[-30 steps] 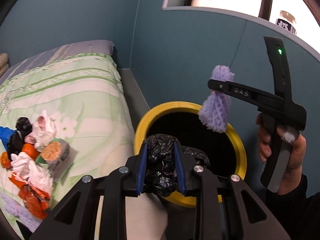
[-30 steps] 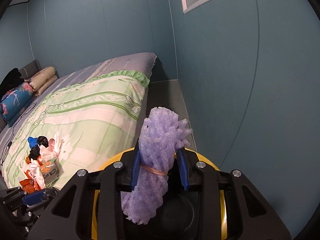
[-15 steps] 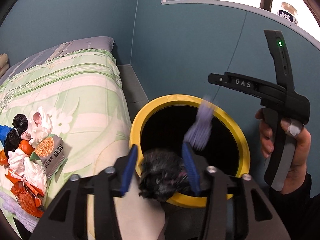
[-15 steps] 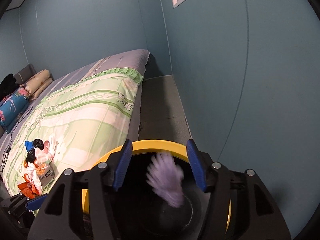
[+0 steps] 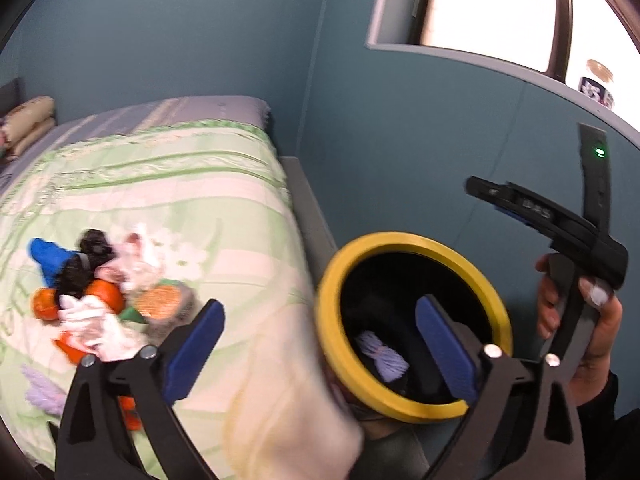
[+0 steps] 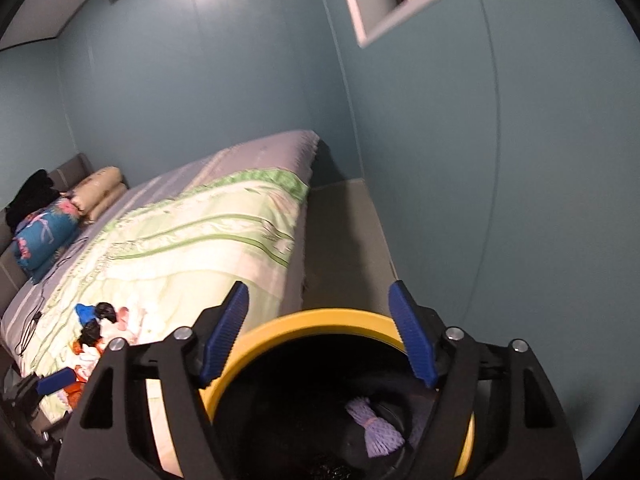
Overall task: Collect trash
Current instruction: 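Open left tool dropping black bag while right tool drops foam net into bin, then grasp long lavender foam net with left tool while right tool grasps shrimp-chip packet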
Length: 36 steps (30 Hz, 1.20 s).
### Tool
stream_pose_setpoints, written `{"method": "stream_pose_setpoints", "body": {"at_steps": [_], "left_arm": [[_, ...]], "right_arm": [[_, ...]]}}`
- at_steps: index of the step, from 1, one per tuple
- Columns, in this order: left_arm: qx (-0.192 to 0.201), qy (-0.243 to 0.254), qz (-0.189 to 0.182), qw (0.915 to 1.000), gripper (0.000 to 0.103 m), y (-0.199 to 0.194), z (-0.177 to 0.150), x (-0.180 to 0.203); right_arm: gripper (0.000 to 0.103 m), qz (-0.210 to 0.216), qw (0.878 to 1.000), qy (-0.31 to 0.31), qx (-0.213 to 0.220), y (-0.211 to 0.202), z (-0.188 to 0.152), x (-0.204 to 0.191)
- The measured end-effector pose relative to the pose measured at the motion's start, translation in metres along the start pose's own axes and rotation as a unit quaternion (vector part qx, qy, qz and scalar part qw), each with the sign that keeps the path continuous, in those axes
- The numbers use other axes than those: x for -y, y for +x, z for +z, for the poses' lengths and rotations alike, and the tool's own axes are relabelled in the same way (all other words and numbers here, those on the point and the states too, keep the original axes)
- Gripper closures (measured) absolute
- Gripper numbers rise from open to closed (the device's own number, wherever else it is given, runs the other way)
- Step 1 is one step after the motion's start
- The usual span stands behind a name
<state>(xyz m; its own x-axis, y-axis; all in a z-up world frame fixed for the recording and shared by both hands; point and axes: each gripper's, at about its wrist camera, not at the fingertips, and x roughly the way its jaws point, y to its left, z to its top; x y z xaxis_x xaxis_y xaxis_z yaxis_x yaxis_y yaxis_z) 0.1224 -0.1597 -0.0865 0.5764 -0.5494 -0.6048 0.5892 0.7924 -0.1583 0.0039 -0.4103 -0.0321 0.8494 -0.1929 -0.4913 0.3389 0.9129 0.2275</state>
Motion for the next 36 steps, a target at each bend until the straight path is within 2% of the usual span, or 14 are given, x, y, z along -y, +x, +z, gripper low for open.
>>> {"method": "stream_pose_setpoints", "body": {"at_steps": [2, 10, 16, 20, 26, 31, 36], "left_arm": [[0.004, -0.003, 0.017, 0.9998, 0.008, -0.007, -0.001, -0.010], [0.022, -0.046, 0.076, 0.9958, 0.008, -0.040, -0.010, -0.065], [0.025, -0.086, 0.133, 0.9870, 0.008, -0.062, -0.024, -0.112], [0.021, -0.112, 0.169, 0.9790, 0.008, -0.074, -0.039, -0.138], [0.001, -0.148, 0.213, 0.9657, 0.008, -0.079, -0.064, -0.171], [-0.014, -0.178, 0.229, 0.9569, 0.008, -0.074, -0.079, -0.195], [-0.028, -0.201, 0.238, 0.9499, 0.008, -0.066, -0.093, -0.212]], "right_arm": [[0.022, 0.011, 1.000, -0.010, 0.017, -0.004, 0.001, -0.009], [0.009, 0.057, 0.994, -0.058, 0.067, -0.015, 0.000, -0.057], [0.008, 0.061, 0.986, -0.122, 0.097, -0.017, -0.009, -0.104], [0.008, 0.074, 0.980, -0.156, 0.096, -0.017, -0.023, -0.130], [0.008, 0.114, 0.975, -0.179, 0.063, -0.004, -0.039, -0.160], [0.008, 0.120, 0.965, -0.226, 0.058, 0.002, -0.058, -0.187], [0.008, 0.133, 0.959, -0.251, 0.014, 0.021, -0.077, -0.209]]}}
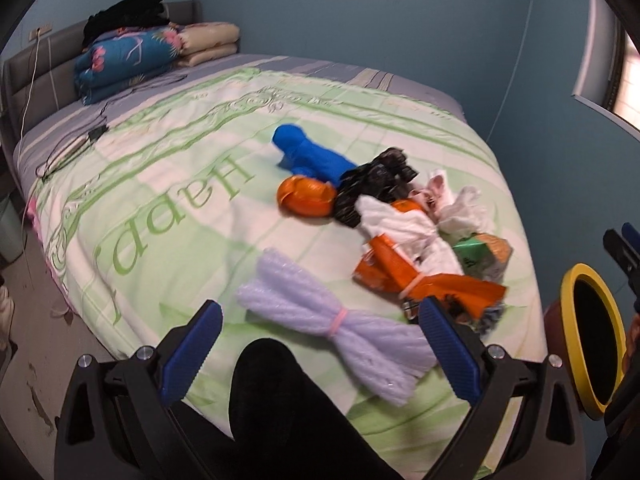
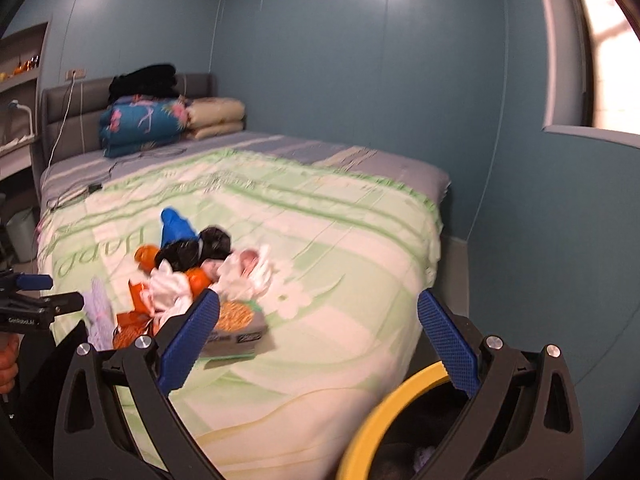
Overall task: Collect trash
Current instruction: 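Grasp long lavender foam net with left tool while right tool grasps shrimp-chip packet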
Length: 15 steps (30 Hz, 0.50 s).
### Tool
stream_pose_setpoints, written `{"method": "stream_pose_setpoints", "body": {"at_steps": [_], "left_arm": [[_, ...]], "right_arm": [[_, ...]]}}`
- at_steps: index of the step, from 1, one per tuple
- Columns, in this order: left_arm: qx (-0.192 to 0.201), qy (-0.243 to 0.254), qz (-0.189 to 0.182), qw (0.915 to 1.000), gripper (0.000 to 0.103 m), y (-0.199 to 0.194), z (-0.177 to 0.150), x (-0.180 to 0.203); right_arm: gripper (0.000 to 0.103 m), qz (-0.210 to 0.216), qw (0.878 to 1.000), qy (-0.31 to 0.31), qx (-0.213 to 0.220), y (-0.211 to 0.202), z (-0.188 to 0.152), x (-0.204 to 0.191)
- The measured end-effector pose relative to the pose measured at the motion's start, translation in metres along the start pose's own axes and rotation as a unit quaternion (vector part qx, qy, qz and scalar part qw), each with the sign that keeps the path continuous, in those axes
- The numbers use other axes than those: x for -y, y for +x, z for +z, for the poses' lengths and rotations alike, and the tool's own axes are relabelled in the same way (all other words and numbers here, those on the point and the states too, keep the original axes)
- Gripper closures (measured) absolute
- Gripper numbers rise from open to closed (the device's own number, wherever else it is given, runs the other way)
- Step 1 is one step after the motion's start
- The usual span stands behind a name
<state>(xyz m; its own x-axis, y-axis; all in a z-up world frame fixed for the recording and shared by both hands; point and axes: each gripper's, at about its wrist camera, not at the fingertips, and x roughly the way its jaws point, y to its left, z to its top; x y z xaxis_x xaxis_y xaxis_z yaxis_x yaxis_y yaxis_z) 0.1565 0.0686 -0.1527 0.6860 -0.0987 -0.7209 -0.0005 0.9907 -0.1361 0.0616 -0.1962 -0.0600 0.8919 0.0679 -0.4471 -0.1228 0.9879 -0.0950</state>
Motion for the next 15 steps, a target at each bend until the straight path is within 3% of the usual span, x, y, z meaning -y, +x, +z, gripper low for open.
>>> {"method": "stream_pose_setpoints", "body": {"at_steps": [10, 15], "left_arm": [[-0.031, -0.043, -0.003, 0.9986, 0.008, 0.030, -0.006, -0.015], [-0.031, -0.056, -0.007, 0.9979, 0.008, 0.037, -0.001, -0.019]], "right_arm": [[0.008, 0.036, 0.996, -0.054, -0.063, 0.050, -0.009, -0.046], [0.009, 0.034, 0.992, -0.081, -0.087, 0.072, -0.008, -0.064]]}}
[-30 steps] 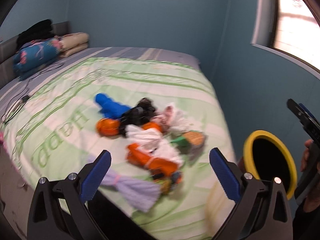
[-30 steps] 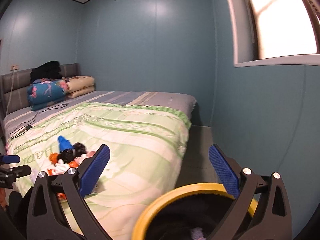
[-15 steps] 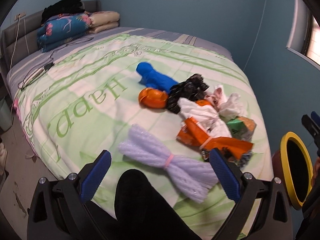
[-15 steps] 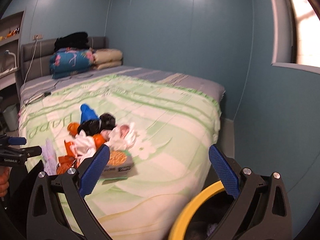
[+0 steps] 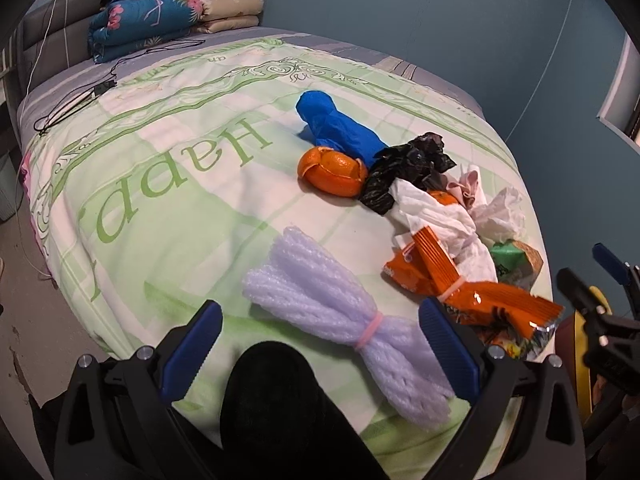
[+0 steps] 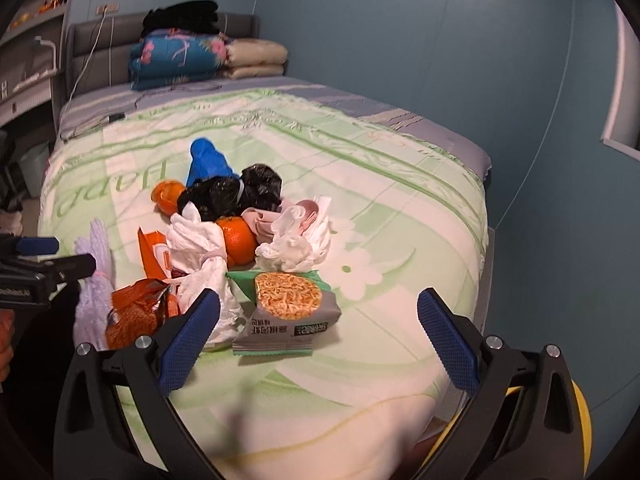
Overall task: Collect trash
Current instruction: 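Grasp long lavender foam net with left tool while right tool grasps shrimp-chip packet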
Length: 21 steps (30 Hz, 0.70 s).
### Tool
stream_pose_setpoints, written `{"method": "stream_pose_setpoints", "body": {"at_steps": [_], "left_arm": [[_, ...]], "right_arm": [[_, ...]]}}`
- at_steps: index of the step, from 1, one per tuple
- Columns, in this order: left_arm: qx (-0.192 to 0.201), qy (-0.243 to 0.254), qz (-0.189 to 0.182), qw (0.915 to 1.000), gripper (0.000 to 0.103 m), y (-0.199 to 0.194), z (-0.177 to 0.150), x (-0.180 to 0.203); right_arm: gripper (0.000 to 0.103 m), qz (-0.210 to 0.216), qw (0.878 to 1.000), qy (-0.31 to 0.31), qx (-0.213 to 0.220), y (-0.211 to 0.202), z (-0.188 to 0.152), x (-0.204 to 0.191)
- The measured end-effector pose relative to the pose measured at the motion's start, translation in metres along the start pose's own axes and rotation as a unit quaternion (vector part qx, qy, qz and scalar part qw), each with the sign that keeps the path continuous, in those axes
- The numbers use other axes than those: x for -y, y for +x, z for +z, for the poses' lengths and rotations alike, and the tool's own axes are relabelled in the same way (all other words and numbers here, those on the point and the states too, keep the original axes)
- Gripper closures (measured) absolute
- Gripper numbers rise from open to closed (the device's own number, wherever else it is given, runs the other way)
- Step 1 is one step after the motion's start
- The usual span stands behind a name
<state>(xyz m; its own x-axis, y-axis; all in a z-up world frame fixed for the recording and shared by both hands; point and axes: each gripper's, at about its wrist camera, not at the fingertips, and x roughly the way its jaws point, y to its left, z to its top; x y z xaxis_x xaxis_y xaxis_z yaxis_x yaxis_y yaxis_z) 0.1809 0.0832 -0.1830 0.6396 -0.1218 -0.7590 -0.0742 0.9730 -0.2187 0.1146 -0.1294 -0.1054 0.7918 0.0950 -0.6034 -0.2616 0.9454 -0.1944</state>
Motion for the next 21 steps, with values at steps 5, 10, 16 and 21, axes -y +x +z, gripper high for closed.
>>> {"method": "stream_pose_setpoints", "body": {"at_steps": [5, 10, 16, 21], "left_arm": [[-0.001, 0.000, -0.004, 1.0000, 0.008, 0.009, 0.002, 0.002], [-0.003, -0.004, -0.012, 0.9999, 0.008, 0.016, 0.002, 0.001], [-0.012, -0.005, -0.022, 0.9997, 0.019, 0.026, 0.003, 0.001], [-0.024, -0.005, -0.023, 0.9994, 0.036, 0.034, 0.001, 0.000]], "right_arm": [[0.009, -0.005, 1.000, -0.008, -0.022, 0.015, 0.002, -0.003], [0.009, -0.006, 0.999, -0.017, -0.032, 0.022, 0.000, -0.006], [0.014, -0.001, 0.999, -0.016, -0.049, 0.038, 0.003, -0.008], [0.025, 0.007, 0.998, 0.003, -0.065, 0.051, 0.005, -0.005]]}}
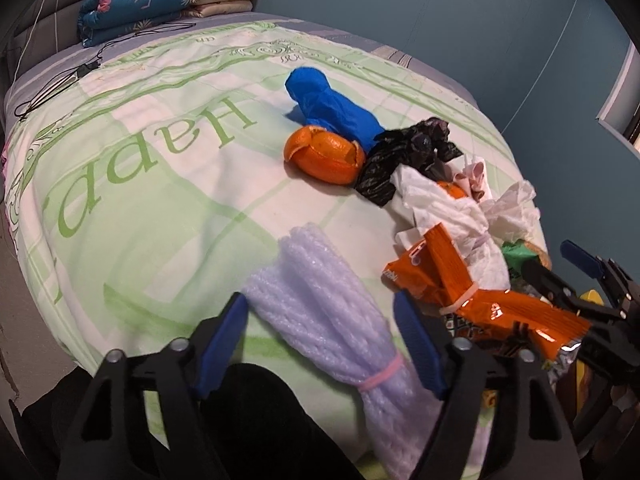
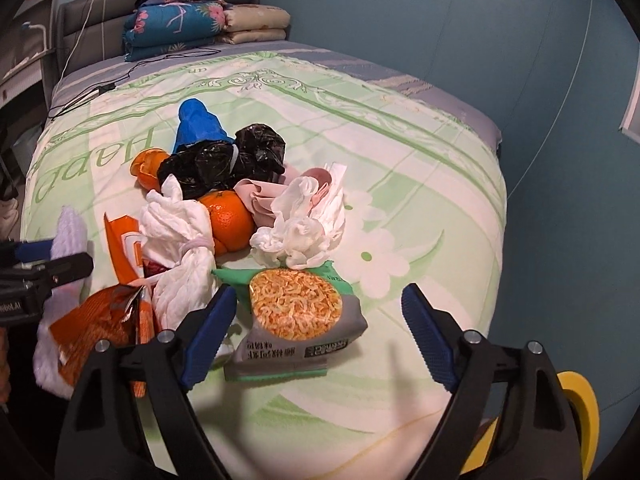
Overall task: Collect trash
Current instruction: 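Grasp long lavender foam net with left tool while right tool grasps shrimp-chip packet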
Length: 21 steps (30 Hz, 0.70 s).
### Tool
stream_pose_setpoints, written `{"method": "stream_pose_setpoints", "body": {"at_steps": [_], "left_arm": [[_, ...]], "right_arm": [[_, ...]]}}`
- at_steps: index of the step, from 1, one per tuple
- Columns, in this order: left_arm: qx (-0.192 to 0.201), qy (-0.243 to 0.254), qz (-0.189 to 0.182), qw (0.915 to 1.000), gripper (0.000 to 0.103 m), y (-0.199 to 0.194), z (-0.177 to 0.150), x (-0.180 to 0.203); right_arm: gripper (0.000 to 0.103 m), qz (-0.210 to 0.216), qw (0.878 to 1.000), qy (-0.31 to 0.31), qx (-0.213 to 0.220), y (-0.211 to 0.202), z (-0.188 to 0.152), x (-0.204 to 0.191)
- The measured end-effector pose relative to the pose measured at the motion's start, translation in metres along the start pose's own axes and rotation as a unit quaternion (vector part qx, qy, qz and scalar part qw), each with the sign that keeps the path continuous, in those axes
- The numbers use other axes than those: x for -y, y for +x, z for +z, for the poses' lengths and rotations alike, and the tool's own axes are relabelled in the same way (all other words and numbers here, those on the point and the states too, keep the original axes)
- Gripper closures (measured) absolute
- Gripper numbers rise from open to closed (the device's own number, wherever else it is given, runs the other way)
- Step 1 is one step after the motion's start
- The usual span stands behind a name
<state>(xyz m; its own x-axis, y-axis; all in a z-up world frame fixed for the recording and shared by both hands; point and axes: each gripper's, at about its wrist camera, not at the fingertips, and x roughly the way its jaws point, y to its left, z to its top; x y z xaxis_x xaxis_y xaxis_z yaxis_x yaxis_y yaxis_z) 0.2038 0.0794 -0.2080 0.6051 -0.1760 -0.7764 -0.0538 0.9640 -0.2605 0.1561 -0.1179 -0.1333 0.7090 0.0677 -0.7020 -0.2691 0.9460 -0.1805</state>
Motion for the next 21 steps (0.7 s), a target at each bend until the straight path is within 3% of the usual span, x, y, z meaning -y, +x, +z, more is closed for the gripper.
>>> {"method": "stream_pose_setpoints", "body": {"at_steps": [2, 7, 10, 13, 14, 21], "left_arm": [[0.000, 0.008, 0.003, 1.0000, 0.040, 0.002, -0.002, 0.002], [0.002, 0.015, -0.005, 0.9999, 0.052, -0.001, -0.004, 0.004], [-0.002, 0.000, -0.020, 0.9998, 0.057, -0.004, -0.004, 0.000], [-0.003, -0.004, -0.029, 0.9996, 0.063, -0.008, -0.005, -0.001], [-0.002, -0.001, -0.030, 0.9995, 0.068, -0.009, -0.006, 0.000], [0.005, 0.006, -0.038, 0.9993, 0.071, -0.015, -0.007, 0.002]], "right_arm": [[0.037, 0.001, 1.000, 0.005, -0.007, 0.005, 0.000, 0.000], [0.050, 0.003, 1.000, 0.005, -0.023, 0.012, -0.003, -0.003], [0.051, 0.001, 1.000, 0.009, -0.020, 0.010, -0.004, -0.003], [0.059, -0.002, 1.000, 0.013, -0.015, 0.006, -0.003, -0.002], [0.059, -0.003, 1.000, 0.014, -0.014, 0.006, -0.003, -0.001], [0.060, -0.005, 1.000, 0.023, -0.010, 0.002, -0.005, 0.001]]}}
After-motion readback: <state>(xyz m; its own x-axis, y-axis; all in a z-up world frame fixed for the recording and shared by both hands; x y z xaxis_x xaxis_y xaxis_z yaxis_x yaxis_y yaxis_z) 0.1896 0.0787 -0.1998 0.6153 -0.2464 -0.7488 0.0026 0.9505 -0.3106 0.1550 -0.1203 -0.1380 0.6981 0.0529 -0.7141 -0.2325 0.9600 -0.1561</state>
